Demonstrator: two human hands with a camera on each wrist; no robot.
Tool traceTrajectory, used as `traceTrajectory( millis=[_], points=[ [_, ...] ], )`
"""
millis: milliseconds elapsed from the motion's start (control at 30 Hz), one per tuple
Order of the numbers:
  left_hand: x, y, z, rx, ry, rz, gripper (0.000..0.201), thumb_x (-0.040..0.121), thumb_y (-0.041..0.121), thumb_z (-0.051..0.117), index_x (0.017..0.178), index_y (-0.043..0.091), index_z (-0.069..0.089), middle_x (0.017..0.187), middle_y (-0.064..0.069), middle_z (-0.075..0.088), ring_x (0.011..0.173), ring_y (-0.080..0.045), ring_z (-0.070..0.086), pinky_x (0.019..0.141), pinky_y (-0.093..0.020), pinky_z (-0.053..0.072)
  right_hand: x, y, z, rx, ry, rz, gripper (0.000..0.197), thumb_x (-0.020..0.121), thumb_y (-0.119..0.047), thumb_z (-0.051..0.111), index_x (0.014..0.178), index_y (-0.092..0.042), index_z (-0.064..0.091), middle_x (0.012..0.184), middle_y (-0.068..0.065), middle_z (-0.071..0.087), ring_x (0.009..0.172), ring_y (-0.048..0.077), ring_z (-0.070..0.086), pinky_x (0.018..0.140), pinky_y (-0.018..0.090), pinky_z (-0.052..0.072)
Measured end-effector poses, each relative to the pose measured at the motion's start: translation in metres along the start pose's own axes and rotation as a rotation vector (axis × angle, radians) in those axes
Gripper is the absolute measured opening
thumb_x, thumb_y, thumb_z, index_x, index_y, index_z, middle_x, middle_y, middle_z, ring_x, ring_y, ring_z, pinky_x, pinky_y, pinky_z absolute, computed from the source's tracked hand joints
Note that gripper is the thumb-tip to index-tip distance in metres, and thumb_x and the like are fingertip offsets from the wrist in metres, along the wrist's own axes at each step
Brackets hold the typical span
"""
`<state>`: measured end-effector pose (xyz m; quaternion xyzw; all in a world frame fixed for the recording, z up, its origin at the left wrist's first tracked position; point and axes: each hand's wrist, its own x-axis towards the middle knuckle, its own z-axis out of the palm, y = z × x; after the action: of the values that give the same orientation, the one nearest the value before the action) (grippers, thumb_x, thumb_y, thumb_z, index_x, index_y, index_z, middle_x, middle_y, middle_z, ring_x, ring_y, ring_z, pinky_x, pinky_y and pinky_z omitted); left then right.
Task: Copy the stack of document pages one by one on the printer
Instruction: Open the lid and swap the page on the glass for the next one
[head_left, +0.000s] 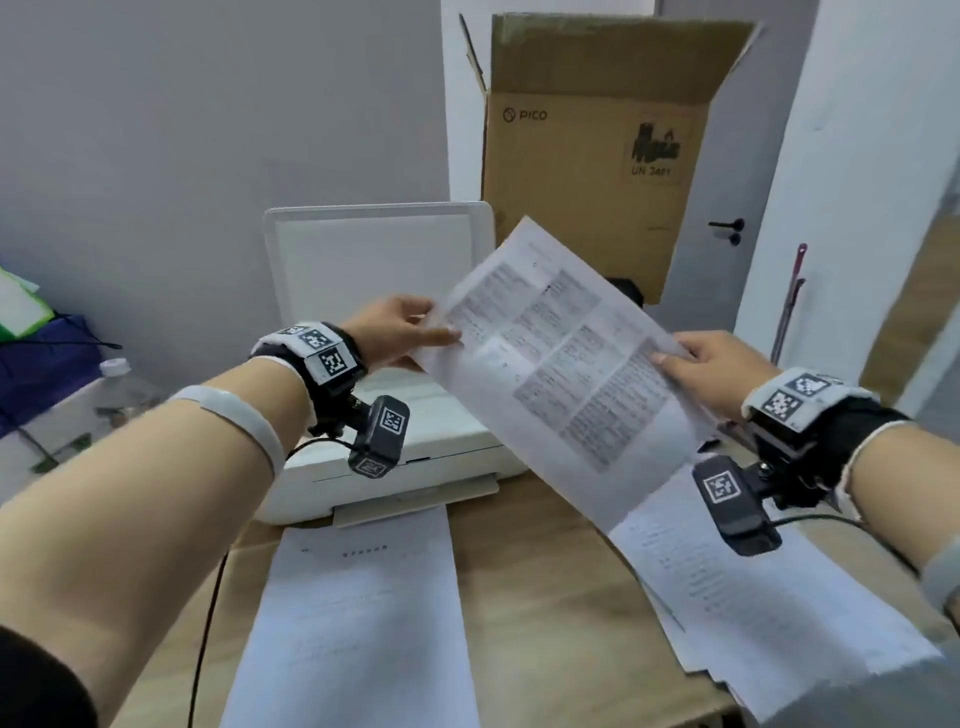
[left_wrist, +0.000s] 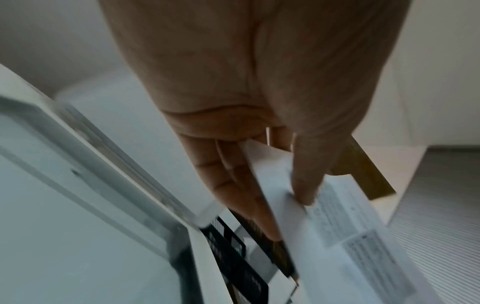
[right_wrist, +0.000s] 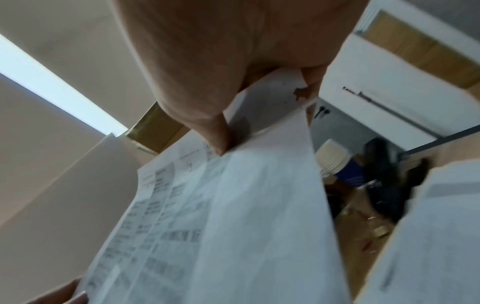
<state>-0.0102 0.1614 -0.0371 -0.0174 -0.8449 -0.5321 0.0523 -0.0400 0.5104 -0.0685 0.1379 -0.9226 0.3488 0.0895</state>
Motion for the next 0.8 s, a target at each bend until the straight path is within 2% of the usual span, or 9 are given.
traceTrajectory(
  millis=[67,167,333,467,533,600,633,733,800],
  points=[
    [0.013,0.006,0.035,0.06,-0.038,0.019,0.024,0.087,0.014,0.074,0.11,0.011,0.068,0.113,-0.01,0.07,0.096,-0.025,0.072,0.074,-0.037,0.062,-0.013,0.029,-0.014,-0.053,0.006,0.113,0.022,0.098,-0.033,0.056,0.094,-0.02,0.073,0.089,0.002,0.073,0.082,0.022,0.067,0.075,0.031,0.048],
    [0.027,0.014,0.096,0.095,-0.082,0.011,0.017,0.087,0.012,0.073,0.102,0.013,0.066,0.106,-0.011,0.068,0.086,-0.024,0.072,0.07,-0.04,0.063,-0.032,0.077,-0.029,-0.18,-0.012,0.246,0.018,0.097,-0.032,0.058,0.092,-0.021,0.071,0.096,0.004,0.073,0.088,0.026,0.066,0.081,0.035,0.052],
    [0.029,0.003,0.193,0.068,-0.216,-0.037,0.035,0.089,-0.001,0.066,0.12,0.013,0.056,0.11,-0.014,0.063,0.09,-0.032,0.071,0.077,-0.045,0.061,-0.072,0.14,-0.031,-0.304,-0.063,0.435,0.014,0.095,-0.017,0.058,0.104,-0.013,0.068,0.106,0.013,0.068,0.094,0.029,0.062,0.07,0.028,0.04],
    [0.023,-0.014,0.241,0.183,-0.329,-0.091,0.012,0.093,0.0,0.059,0.094,0.011,0.058,0.11,-0.015,0.066,0.096,-0.026,0.068,0.079,-0.036,0.061,-0.09,0.174,-0.017,-0.318,-0.107,0.509,0.006,0.095,-0.017,0.056,0.093,-0.017,0.062,0.106,0.012,0.069,0.091,0.028,0.063,0.064,0.027,0.04],
    [0.019,-0.023,0.251,0.253,-0.346,-0.111,0.013,0.093,0.004,0.06,0.105,0.008,0.061,0.117,-0.017,0.064,0.1,-0.026,0.067,0.078,-0.036,0.061,-0.093,0.179,-0.007,-0.314,-0.123,0.525,0.01,0.095,-0.018,0.057,0.102,-0.021,0.062,0.109,0.009,0.069,0.091,0.025,0.061,0.063,0.025,0.039],
    [0.018,-0.034,0.254,0.299,-0.363,-0.128,0.039,0.093,0.008,0.062,0.132,0.006,0.056,0.119,-0.014,0.063,0.104,-0.026,0.066,0.075,-0.034,0.061,-0.092,0.178,0.001,-0.308,-0.124,0.561,0.019,0.094,-0.02,0.058,0.112,-0.02,0.064,0.112,0.008,0.068,0.095,0.026,0.063,0.068,0.024,0.042],
    [0.016,-0.038,0.252,0.303,-0.379,-0.136,0.043,0.093,0.01,0.062,0.136,0.007,0.054,0.118,-0.013,0.064,0.103,-0.024,0.067,0.076,-0.033,0.061,-0.091,0.175,0.005,-0.332,-0.106,0.586,0.021,0.093,-0.023,0.059,0.114,-0.019,0.062,0.117,0.009,0.066,0.1,0.028,0.063,0.073,0.025,0.045],
    [0.009,-0.044,0.233,0.282,-0.413,-0.152,0.031,0.095,0.014,0.06,0.126,0.012,0.063,0.113,-0.008,0.068,0.098,-0.017,0.069,0.079,-0.033,0.061,-0.083,0.149,0.024,-0.507,0.0,0.582,0.046,0.09,-0.035,0.062,0.13,-0.017,0.048,0.136,0.013,0.049,0.122,0.034,0.052,0.099,0.042,0.046],
    [0.004,-0.052,0.214,0.262,-0.421,-0.18,0.022,0.096,0.015,0.06,0.118,0.013,0.066,0.108,-0.006,0.07,0.093,-0.015,0.071,0.082,-0.035,0.061,-0.077,0.115,0.05,-0.463,-0.003,0.426,0.045,0.09,-0.035,0.061,0.13,-0.019,0.048,0.133,0.009,0.049,0.12,0.03,0.053,0.099,0.044,0.046]
  ],
)
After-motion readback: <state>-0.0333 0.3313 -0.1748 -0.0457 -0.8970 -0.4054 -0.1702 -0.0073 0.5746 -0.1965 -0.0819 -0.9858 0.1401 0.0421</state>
